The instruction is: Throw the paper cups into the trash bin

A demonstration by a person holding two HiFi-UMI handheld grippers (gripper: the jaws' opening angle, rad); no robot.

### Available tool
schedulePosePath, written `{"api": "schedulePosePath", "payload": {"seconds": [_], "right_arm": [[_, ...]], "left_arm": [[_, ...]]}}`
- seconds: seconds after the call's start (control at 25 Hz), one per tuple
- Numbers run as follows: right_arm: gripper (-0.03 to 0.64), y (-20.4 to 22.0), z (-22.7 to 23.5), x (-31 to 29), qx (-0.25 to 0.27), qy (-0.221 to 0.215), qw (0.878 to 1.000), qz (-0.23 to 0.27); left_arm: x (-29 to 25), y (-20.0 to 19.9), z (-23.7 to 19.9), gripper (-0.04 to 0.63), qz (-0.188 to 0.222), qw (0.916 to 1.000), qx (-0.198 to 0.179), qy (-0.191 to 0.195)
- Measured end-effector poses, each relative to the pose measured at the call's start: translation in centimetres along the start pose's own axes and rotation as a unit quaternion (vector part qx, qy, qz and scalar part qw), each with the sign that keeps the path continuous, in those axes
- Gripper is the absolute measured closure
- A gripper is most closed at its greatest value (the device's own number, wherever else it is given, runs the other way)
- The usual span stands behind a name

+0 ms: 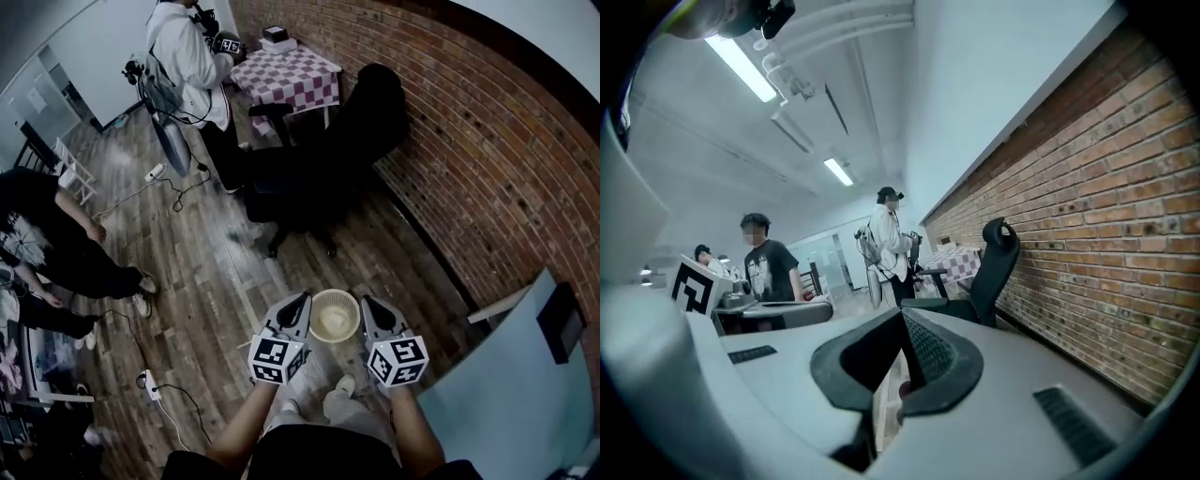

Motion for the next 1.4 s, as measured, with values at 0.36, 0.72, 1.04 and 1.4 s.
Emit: {"api": "schedulePosePath", "payload": {"seconds": [0.36, 0.72, 1.04, 1.4], "right_arm": [[0.614, -2.1, -7.1, 2.1, 0.009, 0.029, 0.999, 0.034], [0.615, -3.5, -15.4, 4.0, 0.043, 0.047, 0.995, 0.076], [0.614, -5.0, -21.6, 6.1, 0.075, 0.068, 0.990, 0.096], [0.614, -4.5, -26.3, 8.0, 0.087, 0.090, 0.986, 0.106]], "left_arm": [[6.5, -1.8, -1.4, 0.586, 0.027, 0.9992, -0.006, 0.030], [13.0, -3.2, -3.7, 0.586, 0.059, 0.9969, -0.013, 0.052], [18.0, -4.9, -3.9, 0.586, 0.076, 0.9931, -0.030, 0.084], [22.1, -5.4, -4.1, 0.586, 0.100, 0.9874, -0.029, 0.120]]}}
Point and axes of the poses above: the fingertips, and each gripper's own axes: x backward along the fingers, z to its right, y out of its underside, the point moved 7 cm from there along x, backward along the fingers, and after that the axes turned 7 degrees about x, right-handed, at the moved point
